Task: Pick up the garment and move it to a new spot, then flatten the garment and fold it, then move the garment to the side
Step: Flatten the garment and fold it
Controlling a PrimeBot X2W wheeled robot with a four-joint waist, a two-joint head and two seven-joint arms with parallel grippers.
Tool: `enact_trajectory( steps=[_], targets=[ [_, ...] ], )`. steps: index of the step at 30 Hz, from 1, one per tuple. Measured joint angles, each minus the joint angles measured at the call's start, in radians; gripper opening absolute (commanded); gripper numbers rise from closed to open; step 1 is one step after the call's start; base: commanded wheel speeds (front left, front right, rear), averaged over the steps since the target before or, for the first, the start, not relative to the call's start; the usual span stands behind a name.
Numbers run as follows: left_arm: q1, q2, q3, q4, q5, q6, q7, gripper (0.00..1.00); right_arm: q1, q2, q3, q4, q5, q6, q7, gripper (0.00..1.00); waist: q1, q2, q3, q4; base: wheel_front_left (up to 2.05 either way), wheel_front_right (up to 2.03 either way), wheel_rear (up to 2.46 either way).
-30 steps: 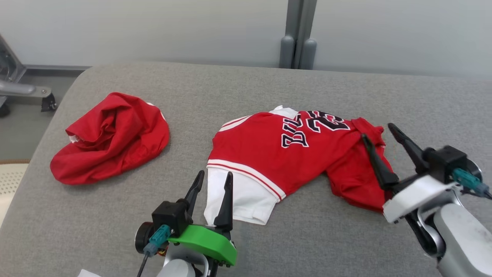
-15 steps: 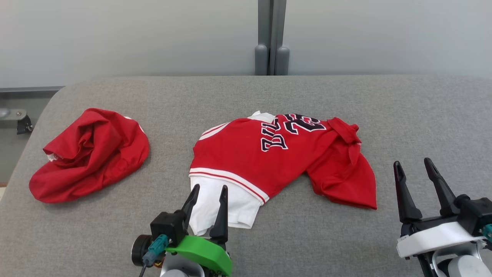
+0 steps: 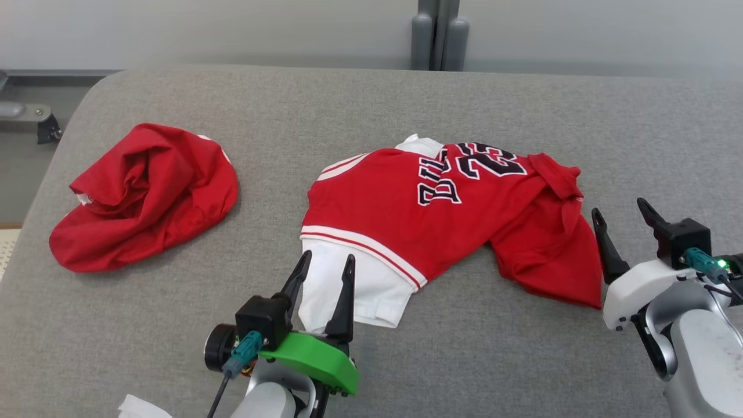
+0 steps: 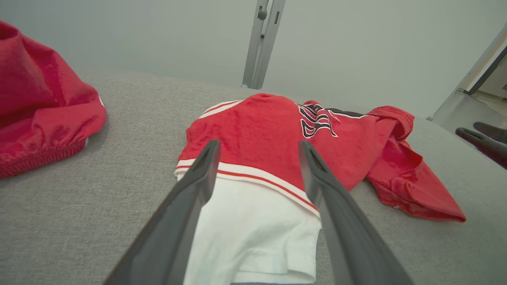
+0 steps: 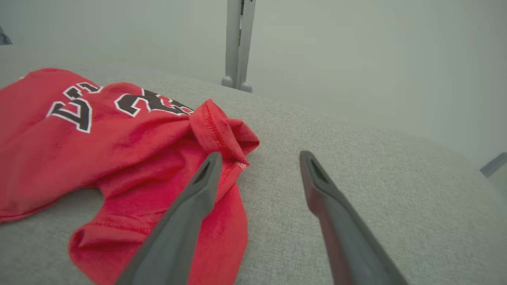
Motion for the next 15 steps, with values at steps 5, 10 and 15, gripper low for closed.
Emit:
enact_trajectory(
  steps=[5,10,15],
  targets=[
    [-0.015,0.000,0.002,-0.005,0.004,0.000,0.000,1.00,-0.081,-0.023,0.043,0.116,-0.040,0.000,-0.001,1.00,0.0001,0.0000,0.037,0.041,0.00,0.00,0.00],
    [-0.027,0.000,-0.004,-0.015,0.006,0.000,0.000,1.00,-0.148,-0.030,0.032,0.215,-0.067,0.000,-0.023,1.00,0.0000,0.0000,0.072,0.075,0.00,0.00,0.00],
    [-0.031,0.000,-0.010,-0.021,0.006,0.002,0.000,1.00,-0.207,-0.028,0.019,0.292,-0.074,0.000,-0.051,1.00,0.0000,0.0000,0.099,0.097,0.00,0.00,0.00]
  ],
)
